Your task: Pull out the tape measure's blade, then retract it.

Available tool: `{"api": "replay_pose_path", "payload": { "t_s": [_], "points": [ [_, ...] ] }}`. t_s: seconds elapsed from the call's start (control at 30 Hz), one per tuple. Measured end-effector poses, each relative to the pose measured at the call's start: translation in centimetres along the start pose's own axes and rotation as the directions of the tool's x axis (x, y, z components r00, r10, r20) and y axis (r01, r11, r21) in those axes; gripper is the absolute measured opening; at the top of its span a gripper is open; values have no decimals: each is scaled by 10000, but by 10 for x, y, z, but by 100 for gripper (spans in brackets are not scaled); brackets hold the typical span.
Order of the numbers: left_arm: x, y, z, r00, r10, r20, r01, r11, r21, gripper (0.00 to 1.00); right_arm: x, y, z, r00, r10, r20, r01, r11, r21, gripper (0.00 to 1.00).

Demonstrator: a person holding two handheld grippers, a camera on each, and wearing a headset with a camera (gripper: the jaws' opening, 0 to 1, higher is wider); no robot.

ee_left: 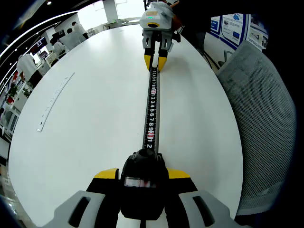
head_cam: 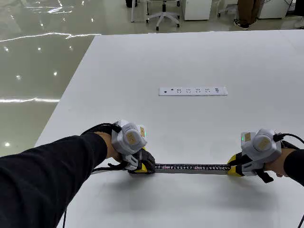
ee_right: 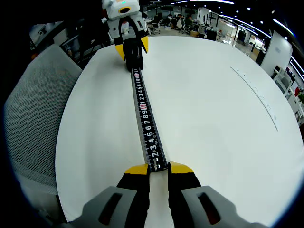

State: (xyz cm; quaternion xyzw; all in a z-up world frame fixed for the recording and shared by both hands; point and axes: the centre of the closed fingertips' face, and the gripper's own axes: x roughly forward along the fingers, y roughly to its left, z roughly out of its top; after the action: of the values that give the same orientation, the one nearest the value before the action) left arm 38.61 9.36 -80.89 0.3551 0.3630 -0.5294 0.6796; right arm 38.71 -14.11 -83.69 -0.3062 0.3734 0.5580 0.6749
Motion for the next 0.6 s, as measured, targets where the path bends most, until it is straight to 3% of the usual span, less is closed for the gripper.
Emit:
{"api": "replay_pose_path", "payload": {
  "t_s": [0.6],
  "points": [
    [0,0,0,10000,26,58,-26,10000,28,33,2,-1,-1,9996,93,-259,-94,10000,-24,9]
  ]
}}
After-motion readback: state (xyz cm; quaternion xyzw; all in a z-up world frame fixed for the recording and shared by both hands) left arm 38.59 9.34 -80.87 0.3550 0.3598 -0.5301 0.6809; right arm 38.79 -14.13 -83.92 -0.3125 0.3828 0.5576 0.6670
